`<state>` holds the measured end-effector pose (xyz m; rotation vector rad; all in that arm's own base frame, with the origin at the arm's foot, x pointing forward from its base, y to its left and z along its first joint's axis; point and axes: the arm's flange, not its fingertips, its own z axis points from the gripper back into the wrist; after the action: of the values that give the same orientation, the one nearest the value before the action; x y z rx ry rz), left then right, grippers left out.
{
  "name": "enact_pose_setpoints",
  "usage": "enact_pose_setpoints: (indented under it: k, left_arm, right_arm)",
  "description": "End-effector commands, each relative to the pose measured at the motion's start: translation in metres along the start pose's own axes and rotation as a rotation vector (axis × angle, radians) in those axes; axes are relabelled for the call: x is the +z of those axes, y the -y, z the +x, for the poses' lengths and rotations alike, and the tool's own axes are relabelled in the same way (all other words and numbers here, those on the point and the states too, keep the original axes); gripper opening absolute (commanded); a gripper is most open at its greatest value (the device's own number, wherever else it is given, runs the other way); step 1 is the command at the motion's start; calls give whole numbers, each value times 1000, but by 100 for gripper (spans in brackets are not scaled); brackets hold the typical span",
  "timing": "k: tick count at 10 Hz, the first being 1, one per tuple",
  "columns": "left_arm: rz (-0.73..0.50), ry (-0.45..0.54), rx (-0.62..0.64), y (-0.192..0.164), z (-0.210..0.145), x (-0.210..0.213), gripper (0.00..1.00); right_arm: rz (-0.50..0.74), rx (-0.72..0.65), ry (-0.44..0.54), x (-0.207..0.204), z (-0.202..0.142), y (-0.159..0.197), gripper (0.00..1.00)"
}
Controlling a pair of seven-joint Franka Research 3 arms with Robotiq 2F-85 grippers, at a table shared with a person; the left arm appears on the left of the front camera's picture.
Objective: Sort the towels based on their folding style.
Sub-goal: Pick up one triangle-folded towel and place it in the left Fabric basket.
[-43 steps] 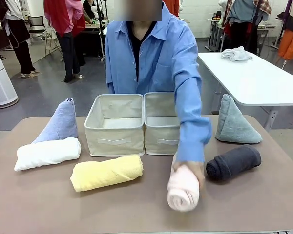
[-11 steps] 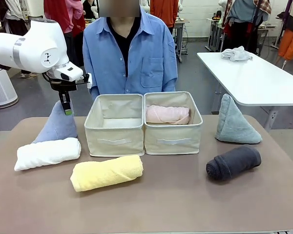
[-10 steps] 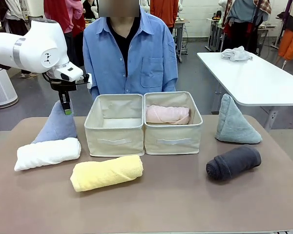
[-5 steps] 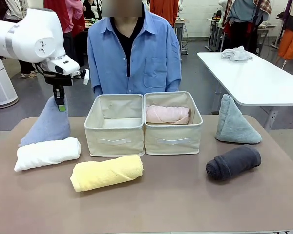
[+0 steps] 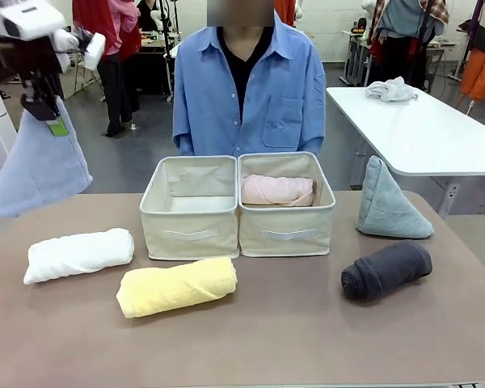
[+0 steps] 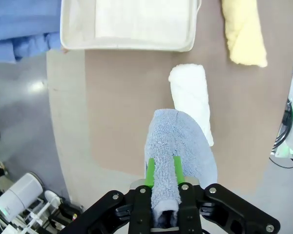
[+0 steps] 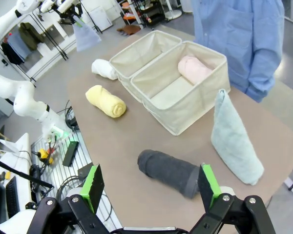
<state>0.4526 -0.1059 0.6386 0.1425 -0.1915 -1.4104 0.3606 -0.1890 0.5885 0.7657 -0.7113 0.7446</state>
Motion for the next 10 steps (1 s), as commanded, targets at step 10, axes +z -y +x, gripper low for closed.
enact_pose_setpoints:
  k: [10]
  left_arm:
    - [-3, -295, 407, 98, -226, 45, 15]
  right_arm:
    - [6, 8, 12, -1, 1, 0, 100]
